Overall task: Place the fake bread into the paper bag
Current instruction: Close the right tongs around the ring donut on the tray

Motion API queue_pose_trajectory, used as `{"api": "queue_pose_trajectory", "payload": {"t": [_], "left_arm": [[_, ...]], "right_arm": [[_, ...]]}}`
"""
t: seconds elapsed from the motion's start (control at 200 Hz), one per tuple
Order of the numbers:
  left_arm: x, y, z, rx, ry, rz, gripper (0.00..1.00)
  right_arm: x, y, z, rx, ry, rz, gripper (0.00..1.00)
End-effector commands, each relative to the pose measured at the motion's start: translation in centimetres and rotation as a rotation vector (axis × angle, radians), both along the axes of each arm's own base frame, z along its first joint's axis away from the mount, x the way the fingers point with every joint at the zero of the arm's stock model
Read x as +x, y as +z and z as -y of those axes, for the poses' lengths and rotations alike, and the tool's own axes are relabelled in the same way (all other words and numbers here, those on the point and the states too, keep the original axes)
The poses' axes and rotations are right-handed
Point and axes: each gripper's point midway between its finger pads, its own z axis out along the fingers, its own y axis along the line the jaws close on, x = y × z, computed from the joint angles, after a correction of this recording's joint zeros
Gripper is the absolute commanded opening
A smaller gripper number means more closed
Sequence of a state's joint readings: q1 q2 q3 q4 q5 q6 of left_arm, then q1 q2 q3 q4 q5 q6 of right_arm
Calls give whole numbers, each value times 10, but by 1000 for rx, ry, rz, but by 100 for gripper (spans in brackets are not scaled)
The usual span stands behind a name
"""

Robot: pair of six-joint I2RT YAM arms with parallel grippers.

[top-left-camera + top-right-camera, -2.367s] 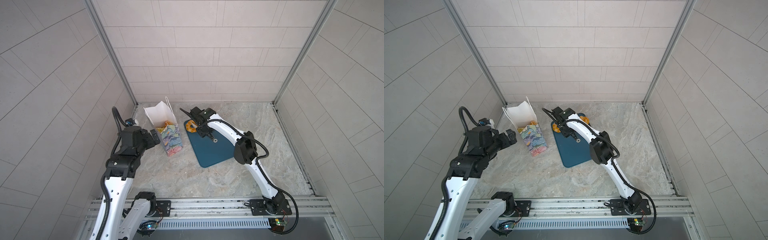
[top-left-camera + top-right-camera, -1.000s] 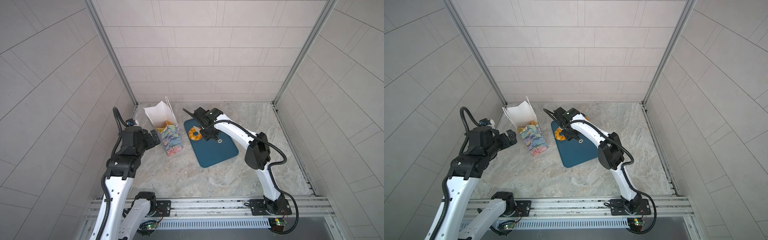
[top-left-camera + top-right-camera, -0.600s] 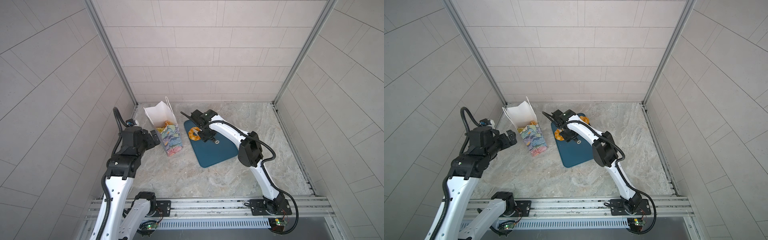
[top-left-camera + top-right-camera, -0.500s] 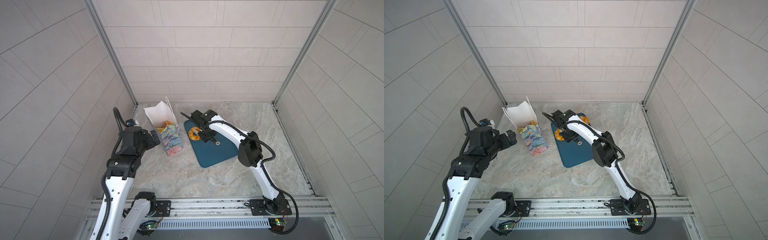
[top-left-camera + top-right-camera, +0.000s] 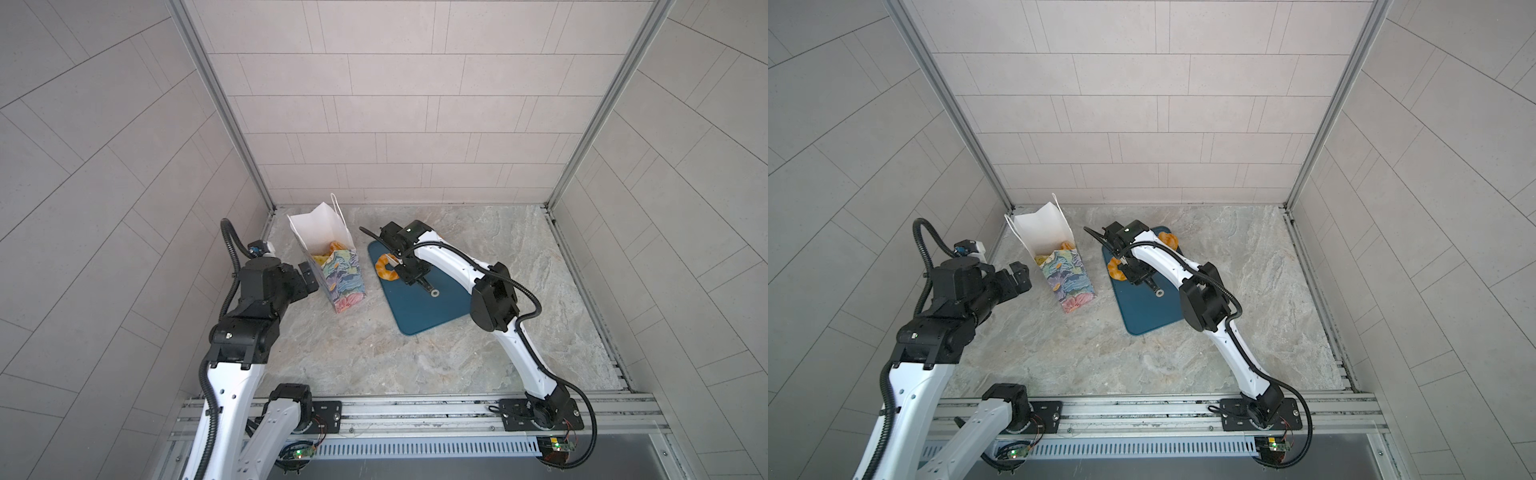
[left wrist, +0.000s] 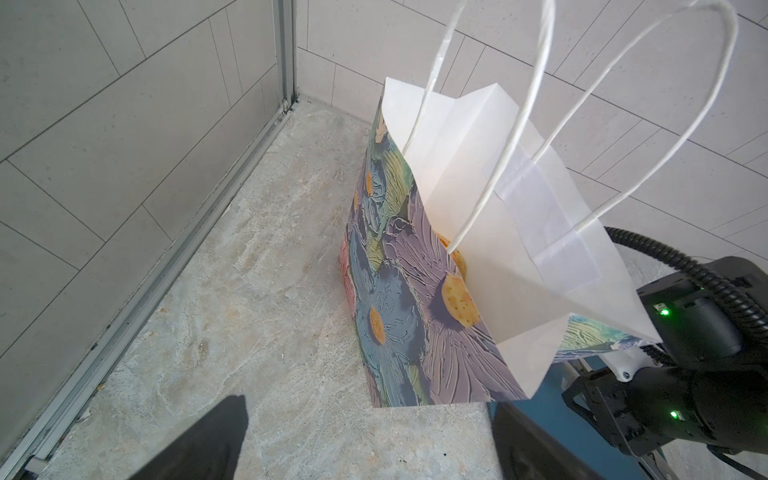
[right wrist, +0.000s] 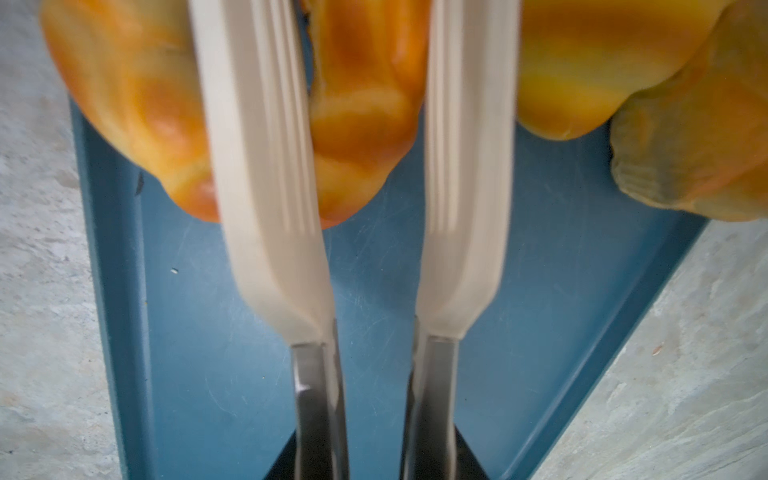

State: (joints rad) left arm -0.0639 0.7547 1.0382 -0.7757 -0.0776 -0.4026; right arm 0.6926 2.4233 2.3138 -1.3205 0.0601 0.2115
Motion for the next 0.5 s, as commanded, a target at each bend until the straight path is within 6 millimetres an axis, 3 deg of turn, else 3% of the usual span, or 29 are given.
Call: {"api": "queue_pose_trajectory", "payload": {"t": [0.0,0.19,0.495], "left_arm": [[-2,-2,-3,16,14,-7,100],[-3,0,-4,16,16,-2,100],[-4,1,-5,17,25,3,100]], "right_arm": [[-5,2,5,-9,10,-34,31],[-10,6,8,-11,19,-44,18],[-10,29,3,49,16,-9,14]]}}
